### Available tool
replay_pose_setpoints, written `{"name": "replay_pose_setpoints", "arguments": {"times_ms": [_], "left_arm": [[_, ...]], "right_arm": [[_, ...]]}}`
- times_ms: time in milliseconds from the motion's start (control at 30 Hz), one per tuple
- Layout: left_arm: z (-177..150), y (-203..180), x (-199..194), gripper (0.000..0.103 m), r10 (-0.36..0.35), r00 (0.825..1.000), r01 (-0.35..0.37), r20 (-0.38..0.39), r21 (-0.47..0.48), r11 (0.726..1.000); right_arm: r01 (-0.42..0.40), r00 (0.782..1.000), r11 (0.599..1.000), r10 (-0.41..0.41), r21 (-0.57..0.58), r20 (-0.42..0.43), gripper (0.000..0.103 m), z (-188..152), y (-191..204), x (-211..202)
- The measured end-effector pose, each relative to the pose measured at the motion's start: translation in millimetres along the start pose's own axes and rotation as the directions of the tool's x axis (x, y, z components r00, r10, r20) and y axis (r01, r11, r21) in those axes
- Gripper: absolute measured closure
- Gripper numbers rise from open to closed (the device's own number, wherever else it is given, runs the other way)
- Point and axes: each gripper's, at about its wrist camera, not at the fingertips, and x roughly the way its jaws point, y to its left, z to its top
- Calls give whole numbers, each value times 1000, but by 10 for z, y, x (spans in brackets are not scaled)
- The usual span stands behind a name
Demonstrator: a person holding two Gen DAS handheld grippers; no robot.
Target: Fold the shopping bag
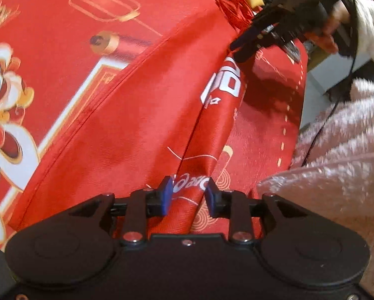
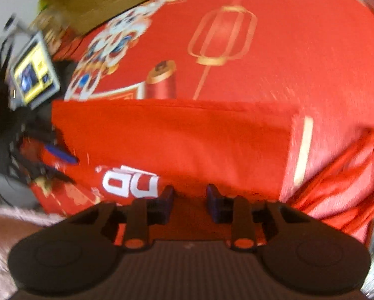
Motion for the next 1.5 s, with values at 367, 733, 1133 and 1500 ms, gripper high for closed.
{"name": "replay_pose_setpoints", "arguments": {"times_ms": [367, 733, 1133, 1500], "left_arm": [[15, -1, 51, 75, -14, 1000, 14, -1, 17, 1000], [-18, -27, 93, 74, -16, 1000, 15, 22, 23, 1000], [-126, -412, -155, 60, 192, 967, -235, 169, 286, 929], [-270, -719, -72, 58, 278, 936, -352, 216, 558, 751]], "right_arm": [[176, 984, 501, -66, -847, 166, 47, -492, 1178, -71], [120, 990, 411, -111, -903, 82, 78, -531, 1327, 334], [-192, 979, 852, 131, -487, -157, 85, 97, 753, 341], [-384, 878, 910, 308, -155, -367, 85, 564, 347, 667]]}}
